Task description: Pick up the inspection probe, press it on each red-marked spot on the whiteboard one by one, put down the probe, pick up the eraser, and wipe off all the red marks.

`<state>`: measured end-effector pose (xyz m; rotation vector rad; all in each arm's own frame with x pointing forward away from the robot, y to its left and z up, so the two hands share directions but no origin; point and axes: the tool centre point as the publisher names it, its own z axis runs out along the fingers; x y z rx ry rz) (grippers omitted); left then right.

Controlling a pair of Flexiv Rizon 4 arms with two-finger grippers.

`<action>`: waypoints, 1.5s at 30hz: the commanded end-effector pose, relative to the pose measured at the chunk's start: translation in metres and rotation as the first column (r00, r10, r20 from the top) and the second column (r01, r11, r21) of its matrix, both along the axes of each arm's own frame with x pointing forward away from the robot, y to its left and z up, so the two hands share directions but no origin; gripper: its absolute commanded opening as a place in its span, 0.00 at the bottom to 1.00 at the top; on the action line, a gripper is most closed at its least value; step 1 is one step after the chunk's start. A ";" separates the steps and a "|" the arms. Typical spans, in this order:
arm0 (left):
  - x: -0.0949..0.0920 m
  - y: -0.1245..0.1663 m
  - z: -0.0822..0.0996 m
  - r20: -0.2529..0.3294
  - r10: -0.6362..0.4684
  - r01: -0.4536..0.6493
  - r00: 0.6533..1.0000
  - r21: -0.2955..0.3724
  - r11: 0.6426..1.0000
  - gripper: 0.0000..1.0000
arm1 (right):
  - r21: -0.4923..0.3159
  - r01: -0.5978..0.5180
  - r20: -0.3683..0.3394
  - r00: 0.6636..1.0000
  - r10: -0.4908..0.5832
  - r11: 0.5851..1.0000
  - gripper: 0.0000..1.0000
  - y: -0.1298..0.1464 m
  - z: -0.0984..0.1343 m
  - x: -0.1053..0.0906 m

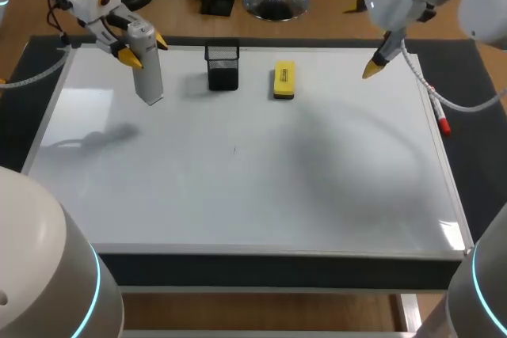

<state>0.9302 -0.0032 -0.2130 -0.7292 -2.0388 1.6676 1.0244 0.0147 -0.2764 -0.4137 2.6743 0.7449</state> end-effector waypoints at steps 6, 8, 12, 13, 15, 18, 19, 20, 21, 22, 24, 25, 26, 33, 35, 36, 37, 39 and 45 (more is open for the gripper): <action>0.017 -0.019 0.015 -0.006 0.080 -0.080 0.997 0.021 0.997 0.00 | -0.003 -0.001 -0.001 1.000 0.001 1.000 1.00 0.000 0.000 0.001; 0.020 -0.021 0.019 -0.014 0.126 -0.126 0.992 0.024 0.992 0.00 | -0.003 -0.001 -0.001 1.000 0.001 1.000 1.00 0.000 0.000 0.001; 0.025 -0.022 0.026 -0.026 0.223 -0.222 0.974 0.033 0.974 0.00 | -0.003 -0.001 -0.001 1.000 0.001 1.000 1.00 0.000 0.000 0.001; 0.027 -0.022 0.028 -0.033 0.247 -0.246 0.968 0.035 0.969 0.00 | -0.003 -0.001 -0.001 1.000 0.001 1.000 1.00 0.000 0.000 0.001; 0.030 -0.023 0.031 -0.035 0.282 -0.281 0.959 0.033 0.959 0.00 | -0.003 -0.001 -0.001 1.000 0.001 1.000 1.00 0.000 0.000 0.001; 0.035 -0.027 0.035 -0.026 0.333 -0.331 0.943 0.048 0.942 0.00 | -0.003 -0.001 -0.001 1.000 0.001 1.000 1.00 0.000 0.000 0.001; 0.037 -0.028 0.037 -0.028 0.346 -0.345 0.938 0.044 0.938 0.00 | -0.003 -0.001 -0.001 1.000 0.001 1.000 1.00 0.000 0.000 0.001; 0.038 -0.030 0.039 -0.029 0.357 -0.356 0.934 0.043 0.934 0.00 | -0.003 -0.001 -0.001 1.000 0.001 1.000 1.00 0.000 0.000 0.001; 0.040 -0.031 0.042 -0.028 0.368 -0.366 0.929 0.045 0.929 0.00 | -0.003 -0.001 -0.001 1.000 0.001 1.000 1.00 0.000 0.000 0.001; 0.042 -0.033 0.044 -0.022 0.379 -0.377 0.925 0.049 0.925 0.00 | -0.003 -0.001 -0.001 1.000 0.001 1.000 1.00 0.000 0.000 0.001; 0.046 -0.036 0.050 -0.016 0.391 -0.390 0.920 0.047 0.920 0.00 | -0.003 -0.001 -0.001 1.000 0.001 1.000 1.00 0.000 0.000 0.001; 0.048 -0.038 0.052 -0.001 0.398 -0.397 0.917 0.055 0.916 0.00 | -0.003 -0.001 -0.001 1.000 0.001 1.000 1.00 0.000 0.000 0.001; 0.050 -0.040 0.055 0.006 0.398 -0.397 0.918 0.052 0.916 0.00 | -0.003 -0.001 -0.001 1.000 0.001 1.000 1.00 0.000 0.000 0.001; 0.064 -0.051 0.069 0.007 0.465 -0.465 0.885 0.037 0.884 0.00 | -0.003 -0.001 -0.001 1.000 0.001 1.000 1.00 0.000 0.000 0.001; 0.068 -0.054 0.071 0.001 0.483 -0.483 0.876 0.030 0.875 0.00 | -0.003 -0.001 -0.001 1.000 0.001 1.000 1.00 0.000 0.000 0.001; 0.070 -0.056 0.072 0.004 0.498 -0.498 0.867 0.033 0.867 0.00 | -0.003 -0.001 -0.001 1.000 0.001 1.000 1.00 0.000 0.000 0.001; 0.072 -0.057 0.074 -0.002 0.505 -0.505 0.863 0.023 0.863 0.00 | -0.003 -0.001 -0.001 1.000 0.001 1.000 1.00 0.000 0.000 0.001; 0.076 -0.060 0.076 -0.004 0.526 -0.526 0.850 0.018 0.850 0.00 | -0.003 -0.001 -0.001 1.000 0.001 1.000 1.00 0.000 0.000 0.001; 0.088 -0.070 0.080 -0.009 0.563 -0.563 0.827 -0.008 0.826 0.00 | -0.003 -0.001 -0.001 1.000 0.001 1.000 1.00 0.000 0.000 0.001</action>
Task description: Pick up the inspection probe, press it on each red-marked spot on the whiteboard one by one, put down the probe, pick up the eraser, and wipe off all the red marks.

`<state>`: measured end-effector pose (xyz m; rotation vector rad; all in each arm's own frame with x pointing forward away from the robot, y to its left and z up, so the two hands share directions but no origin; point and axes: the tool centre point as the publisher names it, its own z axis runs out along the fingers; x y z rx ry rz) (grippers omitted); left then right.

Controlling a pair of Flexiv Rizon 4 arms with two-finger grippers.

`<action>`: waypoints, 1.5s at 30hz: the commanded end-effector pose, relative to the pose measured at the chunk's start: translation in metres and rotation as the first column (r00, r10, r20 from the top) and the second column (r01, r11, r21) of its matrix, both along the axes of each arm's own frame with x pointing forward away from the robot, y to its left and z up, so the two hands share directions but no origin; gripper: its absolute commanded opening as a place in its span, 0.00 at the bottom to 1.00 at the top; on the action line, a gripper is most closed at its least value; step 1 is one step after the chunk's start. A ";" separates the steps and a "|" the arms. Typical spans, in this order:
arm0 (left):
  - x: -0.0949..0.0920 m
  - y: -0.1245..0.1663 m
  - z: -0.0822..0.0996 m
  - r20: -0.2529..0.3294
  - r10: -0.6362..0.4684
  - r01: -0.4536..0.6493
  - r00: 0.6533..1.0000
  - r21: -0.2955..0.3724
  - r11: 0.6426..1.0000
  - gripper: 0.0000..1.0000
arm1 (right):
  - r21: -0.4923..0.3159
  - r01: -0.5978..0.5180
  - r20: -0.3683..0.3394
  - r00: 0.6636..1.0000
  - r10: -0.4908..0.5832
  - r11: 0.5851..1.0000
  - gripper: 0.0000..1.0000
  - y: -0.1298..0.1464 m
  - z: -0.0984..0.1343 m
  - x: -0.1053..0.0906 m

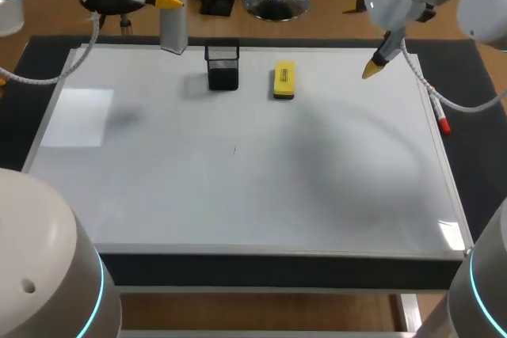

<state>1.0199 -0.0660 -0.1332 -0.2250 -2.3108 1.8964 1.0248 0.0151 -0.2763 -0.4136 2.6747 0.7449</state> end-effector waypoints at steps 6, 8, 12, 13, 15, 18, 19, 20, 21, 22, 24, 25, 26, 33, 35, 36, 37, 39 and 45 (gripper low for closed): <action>0.008 -0.020 0.001 0.034 0.147 -0.147 0.988 -0.023 0.989 0.00 | -0.003 -0.001 -0.001 1.000 0.001 1.000 1.00 0.000 0.000 0.000; 0.010 -0.025 0.000 0.039 0.153 -0.151 0.988 -0.037 0.988 0.00 | -0.003 -0.001 -0.001 1.000 0.001 1.000 1.00 0.000 0.000 0.000; 0.012 -0.037 0.000 0.041 0.145 -0.143 0.989 -0.052 0.988 0.00 | -0.003 -0.001 -0.001 1.000 0.001 1.000 1.00 0.000 0.000 0.000; 0.014 -0.040 -0.001 0.041 0.146 -0.143 0.988 -0.055 0.988 0.00 | -0.003 -0.001 -0.001 1.000 0.001 1.000 1.00 0.000 0.000 0.000; 0.017 -0.045 -0.004 0.033 0.144 -0.142 0.989 -0.067 0.988 0.00 | -0.003 -0.001 -0.001 1.000 0.001 1.000 1.00 0.000 0.000 0.000; 0.018 -0.053 -0.006 0.032 0.130 -0.128 0.991 -0.080 0.989 0.00 | -0.003 -0.001 -0.001 1.000 0.001 1.000 1.00 0.000 0.000 0.000; 0.019 -0.055 -0.007 0.035 0.122 -0.119 0.992 -0.086 0.989 0.00 | -0.003 -0.001 -0.001 1.000 0.001 1.000 1.00 0.000 0.000 0.000; 0.020 -0.057 -0.008 0.033 0.115 -0.111 0.993 -0.090 0.990 0.00 | -0.003 -0.001 -0.001 1.000 0.001 1.000 1.00 0.000 0.000 0.000; 0.021 -0.059 -0.009 0.034 0.114 -0.111 0.993 -0.091 0.990 0.00 | -0.003 -0.001 -0.001 1.000 0.001 1.000 1.00 0.000 0.000 0.000; 0.023 -0.061 -0.011 0.032 0.110 -0.107 0.993 -0.094 0.990 0.00 | -0.003 -0.001 -0.001 1.000 0.001 1.000 1.00 0.000 0.000 0.000; 0.025 -0.064 -0.014 0.030 0.106 -0.102 0.994 -0.099 0.990 0.00 | -0.003 -0.001 -0.001 1.000 0.001 1.000 1.00 0.000 0.000 0.000; 0.026 -0.065 -0.015 0.030 0.105 -0.102 0.994 -0.100 0.990 0.00 | -0.003 -0.001 -0.001 1.000 0.001 1.000 1.00 0.000 0.000 0.000; 0.028 -0.066 -0.017 0.030 0.105 -0.101 0.994 -0.101 0.990 0.00 | -0.003 -0.001 -0.001 1.000 0.001 1.000 1.00 0.000 0.000 0.000; 0.036 -0.073 -0.027 0.028 0.129 -0.125 0.991 -0.117 0.985 0.00 | -0.003 -0.001 -0.001 1.000 0.001 1.000 1.00 0.000 0.000 0.000; 0.039 -0.074 -0.030 0.031 0.133 -0.129 0.991 -0.121 0.984 0.00 | -0.003 -0.001 -0.001 1.000 0.001 1.000 1.00 0.000 0.000 0.000; 0.040 -0.075 -0.031 0.032 0.138 -0.133 0.990 -0.125 0.983 0.00 | -0.003 -0.001 -0.001 1.000 0.001 1.000 1.00 0.000 0.000 0.000; 0.041 -0.075 -0.033 0.032 0.141 -0.136 0.989 -0.128 0.982 0.00 | -0.003 -0.001 -0.001 1.000 0.001 1.000 1.00 0.000 0.000 0.000; 0.044 -0.075 -0.036 0.028 0.153 -0.148 0.988 -0.132 0.980 0.00 | -0.003 -0.001 -0.001 1.000 0.001 1.000 1.00 0.000 0.000 0.000; 0.046 -0.076 -0.041 0.041 0.171 -0.163 0.984 -0.143 0.976 0.00 | -0.003 -0.001 -0.001 1.000 0.001 1.000 1.00 0.000 0.000 0.000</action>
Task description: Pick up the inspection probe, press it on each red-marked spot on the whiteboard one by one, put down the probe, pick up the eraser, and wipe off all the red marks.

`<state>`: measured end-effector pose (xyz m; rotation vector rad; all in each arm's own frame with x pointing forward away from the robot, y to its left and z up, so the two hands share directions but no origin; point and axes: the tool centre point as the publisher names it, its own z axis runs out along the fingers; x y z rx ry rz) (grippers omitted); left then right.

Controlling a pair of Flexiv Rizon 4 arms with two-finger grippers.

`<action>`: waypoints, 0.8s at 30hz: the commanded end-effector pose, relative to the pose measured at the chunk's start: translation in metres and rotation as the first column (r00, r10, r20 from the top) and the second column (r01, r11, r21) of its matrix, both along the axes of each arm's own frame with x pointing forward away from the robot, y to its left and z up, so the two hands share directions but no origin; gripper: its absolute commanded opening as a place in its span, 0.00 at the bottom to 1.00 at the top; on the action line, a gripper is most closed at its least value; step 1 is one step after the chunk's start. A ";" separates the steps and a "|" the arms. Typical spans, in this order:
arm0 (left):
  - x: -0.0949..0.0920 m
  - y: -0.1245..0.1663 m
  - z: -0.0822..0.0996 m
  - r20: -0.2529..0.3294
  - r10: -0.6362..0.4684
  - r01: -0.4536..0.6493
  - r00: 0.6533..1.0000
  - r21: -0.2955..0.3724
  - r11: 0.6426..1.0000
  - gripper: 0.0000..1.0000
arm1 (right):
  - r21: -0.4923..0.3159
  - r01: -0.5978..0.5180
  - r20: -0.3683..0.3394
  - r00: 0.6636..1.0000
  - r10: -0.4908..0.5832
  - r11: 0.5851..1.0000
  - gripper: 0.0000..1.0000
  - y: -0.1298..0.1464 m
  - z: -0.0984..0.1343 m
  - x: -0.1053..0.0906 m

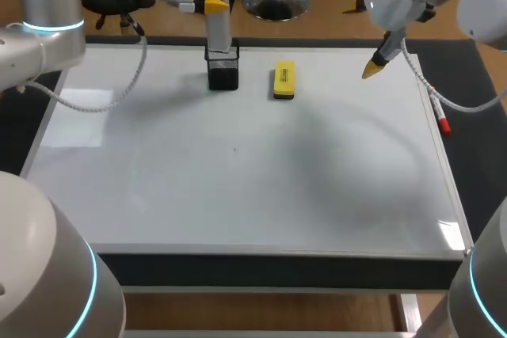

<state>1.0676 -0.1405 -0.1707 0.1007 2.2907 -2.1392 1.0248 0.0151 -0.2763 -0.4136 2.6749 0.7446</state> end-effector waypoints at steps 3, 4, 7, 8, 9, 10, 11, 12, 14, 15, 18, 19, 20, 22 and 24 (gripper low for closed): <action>0.000 -0.002 -0.005 0.011 0.014 -0.014 1.000 -0.008 1.000 0.00 | -0.003 -0.001 -0.001 1.000 0.001 1.000 1.00 0.000 0.000 0.000; 0.001 -0.002 -0.005 0.014 0.017 -0.017 1.000 -0.011 1.000 0.00 | -0.003 -0.001 -0.001 1.000 0.001 1.000 1.00 0.000 0.000 0.000; 0.003 -0.002 -0.007 0.017 0.019 -0.019 1.000 -0.010 1.000 0.00 | -0.003 -0.001 -0.001 1.000 0.001 1.000 1.00 0.000 0.000 0.000; 0.003 -0.002 -0.008 0.016 0.022 -0.021 1.000 -0.011 1.000 0.00 | -0.003 -0.001 -0.001 1.000 0.001 1.000 1.00 0.000 0.000 0.000; 0.004 -0.002 -0.010 0.016 0.024 -0.024 1.000 -0.011 1.000 0.00 | -0.003 -0.001 -0.001 1.000 0.001 1.000 1.00 0.000 0.000 0.000; 0.005 -0.002 -0.011 0.016 0.027 -0.027 1.000 -0.013 1.000 0.00 | -0.003 -0.001 -0.001 1.000 0.001 1.000 1.00 0.000 0.000 0.000; 0.006 -0.002 -0.012 0.015 0.028 -0.028 0.999 -0.015 0.999 0.00 | -0.003 -0.001 -0.001 1.000 0.001 1.000 1.00 0.000 0.000 0.000; 0.006 -0.002 -0.013 0.015 0.030 -0.030 0.999 -0.016 0.999 0.00 | -0.003 -0.001 -0.001 1.000 0.001 1.000 1.00 0.000 0.000 0.000; 0.006 -0.002 -0.014 0.018 0.033 -0.033 0.999 -0.018 0.999 0.00 | -0.003 -0.001 -0.001 1.000 0.001 1.000 1.00 0.000 0.000 0.000; 0.007 -0.002 -0.015 0.018 0.034 -0.033 0.999 -0.019 0.999 0.00 | -0.003 -0.001 -0.001 1.000 0.001 1.000 1.00 0.000 0.000 0.000; 0.008 -0.003 -0.017 0.019 0.038 -0.038 0.999 -0.020 0.999 0.00 | -0.003 -0.001 -0.001 1.000 0.001 1.000 1.00 0.000 0.000 0.000; 0.008 -0.003 -0.018 0.028 0.046 -0.046 0.999 -0.011 0.999 0.00 | -0.003 -0.001 -0.001 1.000 0.001 1.000 1.00 0.000 0.000 0.000; 0.009 -0.004 -0.019 0.033 0.050 -0.050 0.998 -0.005 0.999 0.00 | -0.003 -0.001 -0.001 1.000 0.001 1.000 1.00 0.000 0.000 0.000; 0.011 -0.004 -0.022 0.024 0.053 -0.053 0.998 -0.010 0.999 0.00 | -0.003 -0.001 -0.001 1.000 0.001 1.000 1.00 0.000 0.000 0.000; 0.013 -0.003 -0.024 0.016 0.060 -0.060 0.998 -0.010 0.998 0.00 | -0.003 -0.001 -0.001 1.000 0.001 1.000 1.00 0.000 0.000 0.000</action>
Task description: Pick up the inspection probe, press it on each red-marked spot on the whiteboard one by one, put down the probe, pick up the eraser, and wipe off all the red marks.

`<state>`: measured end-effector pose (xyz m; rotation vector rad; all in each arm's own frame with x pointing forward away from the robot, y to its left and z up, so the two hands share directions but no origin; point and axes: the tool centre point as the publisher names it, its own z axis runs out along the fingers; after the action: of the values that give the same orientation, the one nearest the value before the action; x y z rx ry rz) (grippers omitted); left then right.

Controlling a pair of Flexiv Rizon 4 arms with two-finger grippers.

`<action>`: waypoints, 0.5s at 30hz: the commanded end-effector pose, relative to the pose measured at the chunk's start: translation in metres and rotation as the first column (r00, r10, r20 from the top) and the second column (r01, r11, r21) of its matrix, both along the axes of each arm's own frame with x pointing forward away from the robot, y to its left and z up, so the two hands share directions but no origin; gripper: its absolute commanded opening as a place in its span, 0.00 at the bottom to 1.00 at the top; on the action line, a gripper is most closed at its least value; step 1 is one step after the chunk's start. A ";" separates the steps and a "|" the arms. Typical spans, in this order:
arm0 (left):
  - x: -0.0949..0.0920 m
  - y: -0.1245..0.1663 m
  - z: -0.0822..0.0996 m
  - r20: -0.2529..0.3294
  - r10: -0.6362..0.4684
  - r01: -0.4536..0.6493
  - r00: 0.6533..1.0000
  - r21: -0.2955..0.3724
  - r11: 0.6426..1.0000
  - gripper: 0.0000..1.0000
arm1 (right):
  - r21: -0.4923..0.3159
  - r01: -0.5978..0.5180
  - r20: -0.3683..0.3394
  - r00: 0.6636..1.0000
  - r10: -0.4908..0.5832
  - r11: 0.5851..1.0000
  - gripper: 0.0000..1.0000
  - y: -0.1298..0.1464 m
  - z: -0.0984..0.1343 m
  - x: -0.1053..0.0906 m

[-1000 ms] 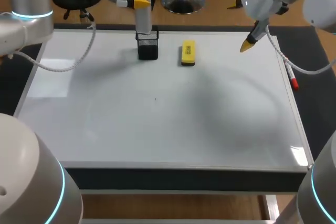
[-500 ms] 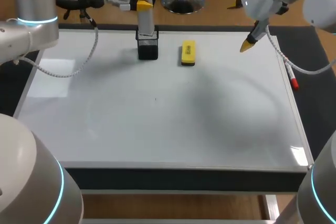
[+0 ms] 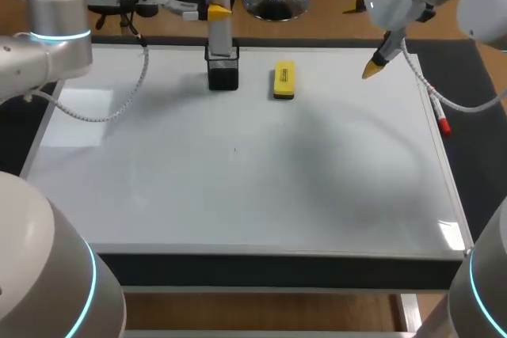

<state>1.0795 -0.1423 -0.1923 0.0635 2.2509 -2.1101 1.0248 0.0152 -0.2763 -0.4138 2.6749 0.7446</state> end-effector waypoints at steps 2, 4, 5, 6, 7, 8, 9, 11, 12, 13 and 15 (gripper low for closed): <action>0.002 -0.001 -0.005 -0.010 0.015 -0.015 1.000 -0.004 1.000 0.00 | -0.003 -0.001 -0.001 1.000 0.001 1.000 1.00 -0.001 0.000 0.000; 0.003 -0.001 -0.006 -0.013 0.018 -0.018 1.000 -0.006 1.000 0.00 | -0.003 -0.001 -0.001 1.000 0.001 1.000 1.00 -0.001 0.000 0.000; 0.003 -0.001 -0.007 -0.019 0.021 -0.022 1.000 -0.008 1.000 0.00 | -0.003 -0.001 -0.001 1.000 0.001 1.000 1.00 -0.001 0.000 0.000; 0.004 -0.001 -0.008 -0.021 0.022 -0.022 1.000 -0.010 1.000 0.00 | -0.003 -0.001 -0.001 1.000 0.001 1.000 1.00 -0.001 0.000 0.000; 0.005 -0.001 -0.009 -0.021 0.024 -0.024 0.999 -0.010 1.000 0.00 | -0.003 -0.001 -0.001 1.000 0.001 1.000 1.00 -0.001 0.000 0.000; 0.005 -0.001 -0.009 -0.021 0.025 -0.025 0.999 -0.011 1.000 0.00 | -0.003 -0.001 -0.001 1.000 0.001 1.000 1.00 -0.001 0.000 0.000; 0.006 -0.001 -0.010 -0.022 0.026 -0.027 0.999 -0.012 1.000 0.00 | -0.003 -0.001 -0.001 1.000 0.001 1.000 1.00 -0.001 0.000 0.000; 0.007 -0.002 -0.012 -0.025 0.030 -0.030 0.999 -0.011 0.999 0.00 | -0.003 -0.001 -0.001 1.000 0.001 1.000 1.00 -0.001 0.000 0.000; 0.008 -0.002 -0.013 -0.027 0.031 -0.032 0.999 -0.012 0.999 0.00 | -0.003 -0.001 -0.001 1.000 0.001 1.000 1.00 -0.001 0.000 0.000; 0.009 -0.002 -0.014 -0.028 0.032 -0.032 0.999 -0.012 0.999 0.00 | -0.003 -0.001 -0.001 1.000 0.001 1.000 1.00 -0.001 0.000 0.000; 0.010 -0.002 -0.016 -0.030 0.033 -0.033 0.999 -0.012 0.999 0.00 | -0.003 -0.001 -0.001 1.000 0.001 1.000 1.00 -0.001 0.000 0.000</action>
<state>1.0872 -0.1426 -0.2064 -0.0081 2.2447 -2.1150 1.0248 0.0151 -0.2763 -0.4137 2.6749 0.7446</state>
